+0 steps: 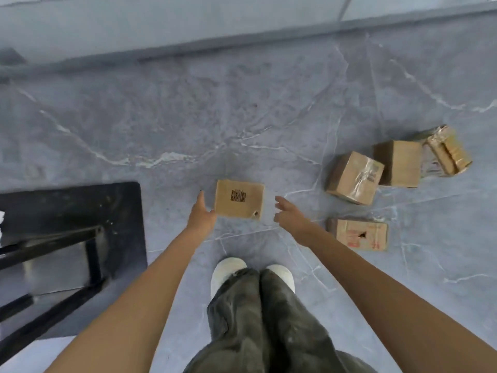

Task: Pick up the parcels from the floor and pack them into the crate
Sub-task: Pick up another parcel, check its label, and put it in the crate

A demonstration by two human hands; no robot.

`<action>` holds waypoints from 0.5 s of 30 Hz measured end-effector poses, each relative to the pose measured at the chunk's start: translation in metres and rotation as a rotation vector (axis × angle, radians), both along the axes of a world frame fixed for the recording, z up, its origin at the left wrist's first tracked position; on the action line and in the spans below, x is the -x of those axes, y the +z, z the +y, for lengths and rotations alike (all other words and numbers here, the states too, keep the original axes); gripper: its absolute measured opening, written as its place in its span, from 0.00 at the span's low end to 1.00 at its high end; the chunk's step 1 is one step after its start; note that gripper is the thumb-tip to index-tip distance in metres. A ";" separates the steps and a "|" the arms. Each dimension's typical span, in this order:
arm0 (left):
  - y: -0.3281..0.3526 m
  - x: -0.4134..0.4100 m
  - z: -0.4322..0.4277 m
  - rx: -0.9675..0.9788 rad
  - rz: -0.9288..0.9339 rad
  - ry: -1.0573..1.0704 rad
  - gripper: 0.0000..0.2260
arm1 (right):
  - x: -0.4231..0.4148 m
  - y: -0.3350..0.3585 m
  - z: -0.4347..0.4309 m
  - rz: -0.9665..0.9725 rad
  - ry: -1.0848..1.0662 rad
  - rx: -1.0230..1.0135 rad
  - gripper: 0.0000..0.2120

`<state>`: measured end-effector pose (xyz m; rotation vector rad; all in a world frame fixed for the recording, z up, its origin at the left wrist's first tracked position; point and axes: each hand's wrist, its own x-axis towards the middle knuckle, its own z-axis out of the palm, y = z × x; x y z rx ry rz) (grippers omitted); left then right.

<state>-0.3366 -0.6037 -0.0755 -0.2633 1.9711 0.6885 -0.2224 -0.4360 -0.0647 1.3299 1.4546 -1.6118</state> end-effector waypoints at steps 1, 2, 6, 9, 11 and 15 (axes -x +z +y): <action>-0.017 0.002 0.004 -0.045 -0.039 0.018 0.33 | 0.006 -0.015 -0.001 -0.003 -0.020 0.055 0.32; -0.028 0.002 0.007 -0.082 -0.071 0.030 0.33 | 0.012 -0.025 -0.003 0.001 -0.049 0.117 0.32; -0.025 -0.004 0.016 -0.070 -0.128 0.102 0.22 | 0.020 -0.016 -0.011 0.017 -0.191 0.189 0.30; 0.020 -0.005 0.016 -0.073 -0.155 0.199 0.16 | 0.009 0.032 -0.004 0.018 -0.269 0.121 0.26; 0.068 -0.003 0.019 -0.090 -0.149 0.279 0.10 | 0.004 0.077 0.004 0.037 -0.304 0.105 0.21; 0.198 0.010 0.036 -0.168 -0.101 0.398 0.08 | 0.011 0.203 0.022 0.122 -0.350 0.049 0.14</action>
